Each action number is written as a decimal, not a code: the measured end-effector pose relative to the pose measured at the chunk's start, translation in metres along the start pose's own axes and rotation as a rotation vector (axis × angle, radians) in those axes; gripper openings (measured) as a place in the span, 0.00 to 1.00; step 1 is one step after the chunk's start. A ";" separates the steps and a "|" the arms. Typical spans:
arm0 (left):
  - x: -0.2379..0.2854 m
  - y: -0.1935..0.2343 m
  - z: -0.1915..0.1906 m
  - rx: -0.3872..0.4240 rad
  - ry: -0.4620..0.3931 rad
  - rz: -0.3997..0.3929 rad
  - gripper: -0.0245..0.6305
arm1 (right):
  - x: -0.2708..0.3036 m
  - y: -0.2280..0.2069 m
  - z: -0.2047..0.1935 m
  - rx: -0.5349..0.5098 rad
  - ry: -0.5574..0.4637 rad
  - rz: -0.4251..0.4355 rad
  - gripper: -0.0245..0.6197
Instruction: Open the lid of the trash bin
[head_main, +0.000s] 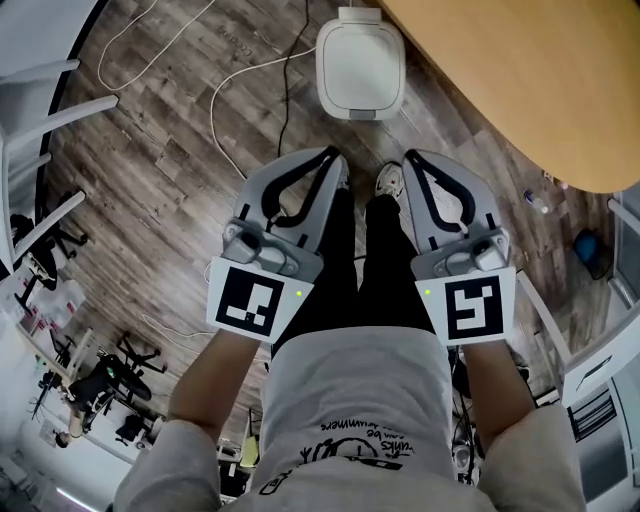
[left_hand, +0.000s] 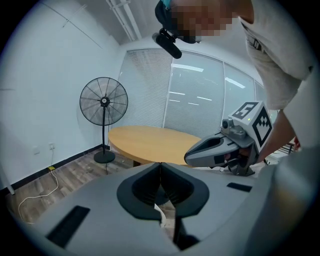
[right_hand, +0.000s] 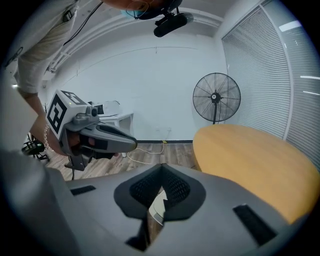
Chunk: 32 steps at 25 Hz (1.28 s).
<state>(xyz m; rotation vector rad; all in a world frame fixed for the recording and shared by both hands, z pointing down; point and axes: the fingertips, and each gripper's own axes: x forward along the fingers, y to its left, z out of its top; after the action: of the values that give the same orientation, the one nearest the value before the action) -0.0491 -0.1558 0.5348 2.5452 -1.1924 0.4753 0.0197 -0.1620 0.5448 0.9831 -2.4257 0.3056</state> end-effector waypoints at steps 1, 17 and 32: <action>0.002 0.001 -0.008 0.001 0.006 0.000 0.07 | 0.005 0.001 -0.009 -0.012 0.009 -0.001 0.05; 0.056 0.019 -0.124 -0.015 0.083 -0.011 0.07 | 0.085 0.010 -0.133 -0.131 0.155 0.010 0.05; 0.120 0.037 -0.215 0.059 0.158 -0.051 0.07 | 0.151 0.017 -0.236 -0.263 0.270 0.045 0.05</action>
<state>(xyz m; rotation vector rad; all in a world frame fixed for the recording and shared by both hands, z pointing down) -0.0423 -0.1758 0.7822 2.5252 -1.0703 0.6951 0.0013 -0.1492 0.8245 0.7223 -2.1766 0.1208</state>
